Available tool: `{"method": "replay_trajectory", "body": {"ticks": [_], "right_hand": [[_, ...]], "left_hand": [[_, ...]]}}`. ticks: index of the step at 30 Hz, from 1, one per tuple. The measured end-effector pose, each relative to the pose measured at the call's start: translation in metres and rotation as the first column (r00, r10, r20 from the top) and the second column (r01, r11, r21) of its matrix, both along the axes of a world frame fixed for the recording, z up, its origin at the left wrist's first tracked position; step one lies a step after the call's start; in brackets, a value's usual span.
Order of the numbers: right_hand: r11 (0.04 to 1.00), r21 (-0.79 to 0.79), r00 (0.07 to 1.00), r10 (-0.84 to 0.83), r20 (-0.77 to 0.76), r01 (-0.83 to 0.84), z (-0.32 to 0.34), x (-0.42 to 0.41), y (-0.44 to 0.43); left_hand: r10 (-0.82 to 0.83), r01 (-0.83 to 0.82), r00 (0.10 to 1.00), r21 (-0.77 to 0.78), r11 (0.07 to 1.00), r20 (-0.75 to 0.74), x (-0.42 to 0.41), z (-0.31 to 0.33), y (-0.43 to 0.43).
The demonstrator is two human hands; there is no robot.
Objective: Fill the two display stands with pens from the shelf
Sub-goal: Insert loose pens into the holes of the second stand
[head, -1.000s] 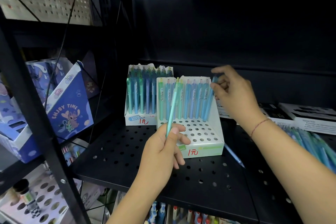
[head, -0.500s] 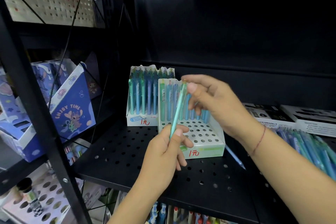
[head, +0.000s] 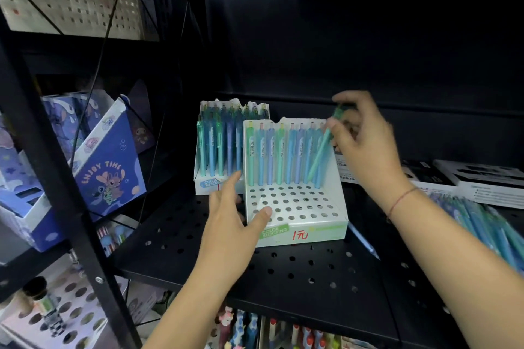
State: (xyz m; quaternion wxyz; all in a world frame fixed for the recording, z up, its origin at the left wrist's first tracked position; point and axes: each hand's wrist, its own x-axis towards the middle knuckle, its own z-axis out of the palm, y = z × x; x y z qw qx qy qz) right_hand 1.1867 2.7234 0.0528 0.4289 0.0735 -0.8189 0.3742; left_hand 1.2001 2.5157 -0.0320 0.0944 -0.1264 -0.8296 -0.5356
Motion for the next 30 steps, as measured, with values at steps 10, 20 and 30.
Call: {"method": "replay_trajectory", "body": {"ticks": [10,20,30], "right_hand": [[0.979,0.191,0.997,-0.064,-0.035,0.069,-0.012,-0.012,-0.003],[0.967,0.243,0.993,-0.097,0.073,0.076,-0.014,-0.015,0.002],[0.962,0.224,0.741,-0.266,0.616,0.159,0.038,0.032,0.076]], "left_hand": [[-0.077,0.075,0.994,0.030,0.997,0.075,-0.004,-0.003,0.000],[-0.078,0.075,0.992,0.034,0.997,0.096,-0.005,-0.002,-0.001],[-0.067,0.066,0.994,0.021,0.998,0.091,-0.003,-0.001,-0.002]]}}
